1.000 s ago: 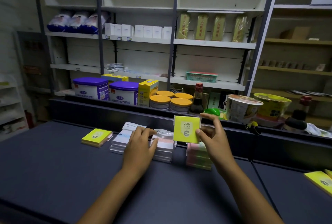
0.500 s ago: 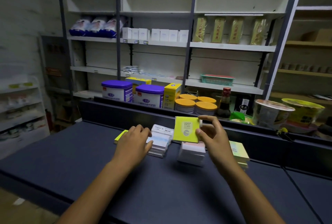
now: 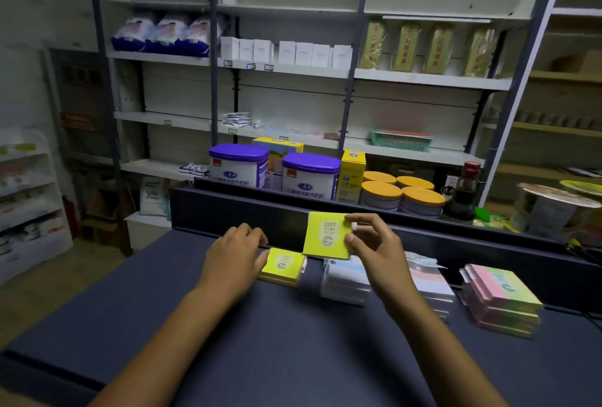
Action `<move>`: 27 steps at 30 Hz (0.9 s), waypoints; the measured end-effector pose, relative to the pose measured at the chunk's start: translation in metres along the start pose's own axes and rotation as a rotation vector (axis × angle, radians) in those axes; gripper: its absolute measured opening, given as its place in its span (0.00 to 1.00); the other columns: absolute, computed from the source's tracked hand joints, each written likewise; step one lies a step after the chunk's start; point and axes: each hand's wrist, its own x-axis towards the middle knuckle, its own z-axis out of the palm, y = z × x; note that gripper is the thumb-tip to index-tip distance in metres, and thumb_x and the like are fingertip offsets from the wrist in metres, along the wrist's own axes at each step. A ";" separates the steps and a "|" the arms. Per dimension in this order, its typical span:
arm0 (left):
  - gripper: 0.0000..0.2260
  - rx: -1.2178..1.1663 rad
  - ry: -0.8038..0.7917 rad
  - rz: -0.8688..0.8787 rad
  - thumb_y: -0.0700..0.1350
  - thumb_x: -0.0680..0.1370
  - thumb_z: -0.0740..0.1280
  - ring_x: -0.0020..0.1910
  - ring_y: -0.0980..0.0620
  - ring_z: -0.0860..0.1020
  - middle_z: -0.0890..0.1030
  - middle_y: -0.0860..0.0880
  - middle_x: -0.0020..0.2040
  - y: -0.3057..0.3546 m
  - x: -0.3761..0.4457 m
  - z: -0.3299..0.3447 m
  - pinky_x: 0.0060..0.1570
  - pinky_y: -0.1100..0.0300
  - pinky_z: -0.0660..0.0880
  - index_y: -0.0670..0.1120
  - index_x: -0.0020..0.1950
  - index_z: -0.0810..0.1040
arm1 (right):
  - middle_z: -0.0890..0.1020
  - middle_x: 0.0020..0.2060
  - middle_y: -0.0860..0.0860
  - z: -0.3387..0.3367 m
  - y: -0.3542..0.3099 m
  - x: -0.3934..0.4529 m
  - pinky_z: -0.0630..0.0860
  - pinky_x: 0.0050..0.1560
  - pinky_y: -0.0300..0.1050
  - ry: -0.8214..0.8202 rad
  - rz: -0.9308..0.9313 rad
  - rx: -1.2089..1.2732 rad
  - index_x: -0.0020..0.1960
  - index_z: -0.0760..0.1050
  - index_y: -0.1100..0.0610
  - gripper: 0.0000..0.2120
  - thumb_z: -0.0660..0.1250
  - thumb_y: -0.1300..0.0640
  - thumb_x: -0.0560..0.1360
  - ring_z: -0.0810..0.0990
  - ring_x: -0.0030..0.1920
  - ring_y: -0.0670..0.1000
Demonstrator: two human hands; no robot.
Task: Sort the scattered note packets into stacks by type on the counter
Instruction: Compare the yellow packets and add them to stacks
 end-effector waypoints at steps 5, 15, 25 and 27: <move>0.10 -0.059 0.008 -0.012 0.53 0.79 0.62 0.55 0.53 0.74 0.77 0.53 0.55 -0.022 0.015 0.015 0.49 0.59 0.73 0.52 0.58 0.75 | 0.83 0.50 0.51 0.029 0.004 0.010 0.82 0.47 0.44 -0.002 0.022 -0.032 0.53 0.79 0.48 0.12 0.68 0.64 0.78 0.84 0.49 0.46; 0.10 -0.133 0.025 -0.048 0.53 0.80 0.61 0.56 0.54 0.74 0.76 0.54 0.55 -0.046 0.021 0.033 0.49 0.60 0.71 0.52 0.59 0.74 | 0.82 0.48 0.53 0.062 0.021 0.024 0.80 0.39 0.39 -0.014 0.117 -0.124 0.54 0.80 0.53 0.10 0.68 0.65 0.78 0.83 0.46 0.48; 0.09 -0.171 0.086 -0.054 0.52 0.80 0.61 0.56 0.54 0.73 0.75 0.53 0.56 -0.048 0.017 0.026 0.52 0.60 0.71 0.52 0.59 0.73 | 0.83 0.47 0.50 0.084 0.037 0.024 0.80 0.46 0.41 -0.095 0.152 -0.458 0.54 0.79 0.50 0.08 0.68 0.61 0.78 0.83 0.47 0.45; 0.09 -0.181 0.098 -0.058 0.52 0.80 0.61 0.56 0.54 0.73 0.75 0.54 0.55 -0.050 0.017 0.025 0.52 0.61 0.71 0.52 0.59 0.73 | 0.81 0.45 0.46 0.085 0.036 0.023 0.74 0.39 0.32 -0.106 0.119 -0.579 0.54 0.79 0.48 0.07 0.67 0.58 0.79 0.81 0.44 0.41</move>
